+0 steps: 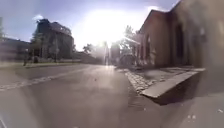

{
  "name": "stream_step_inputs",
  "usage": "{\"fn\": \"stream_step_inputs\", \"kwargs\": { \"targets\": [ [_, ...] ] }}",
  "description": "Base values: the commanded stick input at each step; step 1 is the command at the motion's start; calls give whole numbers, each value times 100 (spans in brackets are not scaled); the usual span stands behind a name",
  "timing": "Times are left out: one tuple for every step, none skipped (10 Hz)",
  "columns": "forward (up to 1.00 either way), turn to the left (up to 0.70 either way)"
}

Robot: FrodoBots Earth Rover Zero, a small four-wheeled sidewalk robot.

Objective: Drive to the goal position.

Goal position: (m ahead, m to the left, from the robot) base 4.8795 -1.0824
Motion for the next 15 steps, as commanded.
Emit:
{"fn": "stream_step_inputs", "kwargs": {
  "targets": [
    [70,0],
    [70,0],
    [70,0],
    [70,0],
    [70,0],
    [70,0],
    [70,0],
    [70,0],
    [70,0],
    [70,0],
    [70,0],
    [70,0],
    [70,0],
    [70,0],
    [70,0]
  ]
}}
